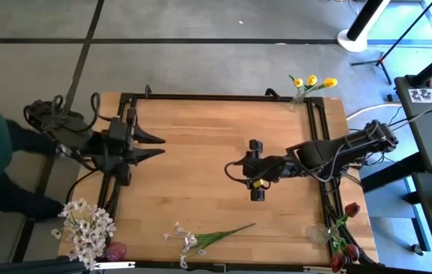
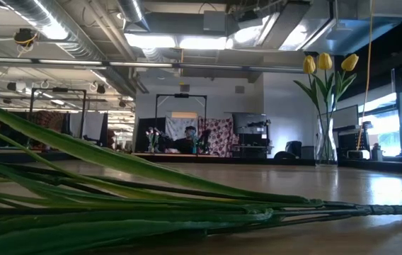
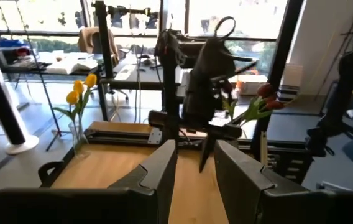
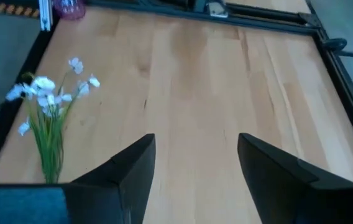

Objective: Sort flowers into vase by color
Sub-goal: Put the white flowers into the pink crystal vase

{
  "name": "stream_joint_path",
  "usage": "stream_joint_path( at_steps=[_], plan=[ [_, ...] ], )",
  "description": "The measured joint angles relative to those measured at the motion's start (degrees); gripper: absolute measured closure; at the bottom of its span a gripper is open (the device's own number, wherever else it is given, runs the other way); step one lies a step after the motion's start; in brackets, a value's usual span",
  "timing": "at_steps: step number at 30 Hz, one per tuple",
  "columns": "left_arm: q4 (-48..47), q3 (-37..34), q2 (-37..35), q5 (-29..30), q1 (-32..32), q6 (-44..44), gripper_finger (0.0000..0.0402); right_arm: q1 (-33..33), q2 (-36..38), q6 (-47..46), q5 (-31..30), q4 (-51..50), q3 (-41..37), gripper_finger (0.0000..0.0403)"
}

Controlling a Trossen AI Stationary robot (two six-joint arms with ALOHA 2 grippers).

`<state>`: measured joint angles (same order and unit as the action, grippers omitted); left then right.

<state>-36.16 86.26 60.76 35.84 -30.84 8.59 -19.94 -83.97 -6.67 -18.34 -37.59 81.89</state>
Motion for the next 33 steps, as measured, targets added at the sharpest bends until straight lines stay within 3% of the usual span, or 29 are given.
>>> stream_joint_path(
  at_steps=[11, 20, 23, 33],
  plan=[
    [-0.17, 0.00, 1.22, 2.92, 2.50, 4.58, 0.0294, -6.81, -7.76, 14.19, 0.43, 6.12, 0.00, 0.0173],
    [-0.39, 0.00, 1.22, 3.61, 2.55, 9.32, 0.0294, -14.02, -21.18, 21.62, 3.53, 24.78, 0.06, 0.0173],
    [0.36, 0.00, 1.24, 1.71, 2.55, 10.98, 0.0294, -14.33, -26.73, 20.61, 6.82, 27.58, 0.07, 0.0173],
    [11.61, 0.04, 2.88, -1.48, -0.53, 9.58, 0.0294, -13.72, -37.36, 16.00, 8.91, 26.94, 0.00, 0.0174]
  ],
)
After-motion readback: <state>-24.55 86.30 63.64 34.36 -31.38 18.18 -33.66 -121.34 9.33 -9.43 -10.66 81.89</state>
